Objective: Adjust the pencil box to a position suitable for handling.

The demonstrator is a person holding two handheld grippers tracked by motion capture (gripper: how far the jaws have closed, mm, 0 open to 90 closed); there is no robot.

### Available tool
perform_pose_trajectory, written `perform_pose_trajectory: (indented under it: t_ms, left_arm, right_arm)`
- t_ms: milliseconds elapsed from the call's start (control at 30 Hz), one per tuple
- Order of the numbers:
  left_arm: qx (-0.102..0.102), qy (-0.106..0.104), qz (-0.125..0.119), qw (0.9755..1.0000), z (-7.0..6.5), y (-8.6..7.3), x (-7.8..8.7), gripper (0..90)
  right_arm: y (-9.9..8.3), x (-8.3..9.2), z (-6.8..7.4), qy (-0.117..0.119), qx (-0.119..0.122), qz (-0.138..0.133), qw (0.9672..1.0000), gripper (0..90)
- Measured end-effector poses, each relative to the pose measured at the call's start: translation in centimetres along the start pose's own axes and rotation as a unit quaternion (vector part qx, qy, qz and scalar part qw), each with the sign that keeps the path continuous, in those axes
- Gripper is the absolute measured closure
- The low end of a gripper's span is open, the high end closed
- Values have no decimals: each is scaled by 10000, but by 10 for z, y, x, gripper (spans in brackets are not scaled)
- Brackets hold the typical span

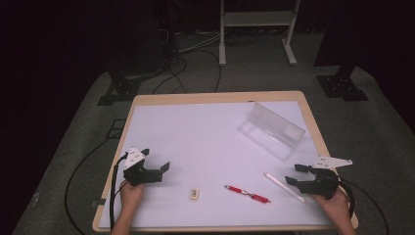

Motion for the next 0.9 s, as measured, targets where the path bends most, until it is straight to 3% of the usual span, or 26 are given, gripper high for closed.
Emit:
perform_pose_trajectory:
  t_ms: [400, 767, 900]
  left_arm:
    - [-26, -8, -5, 10000, -1, 0, 0, 0]
    - [-56, 3, 56, 10000, -1, 0, -1, 0]
    - [-78, 0, 67, 9999, -2, 0, -1, 0]
  right_arm:
    - [7, -5, 7, 55, 111, 57, 9999, 268]
    - [19, -10, 3, 56, 100, 75, 9999, 263]
    - [28, -9, 3, 7, 196, 30, 9998, 263]
Point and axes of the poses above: each handheld gripper's, and its own axes: x roughly backward along the jaws, y roughly out of its top, z roughly to its left, the point moved 5 cm from there along -x, roughly forward along the jaws, and after that the axes turned 6 degrees about -y, right-handed, at the moved point
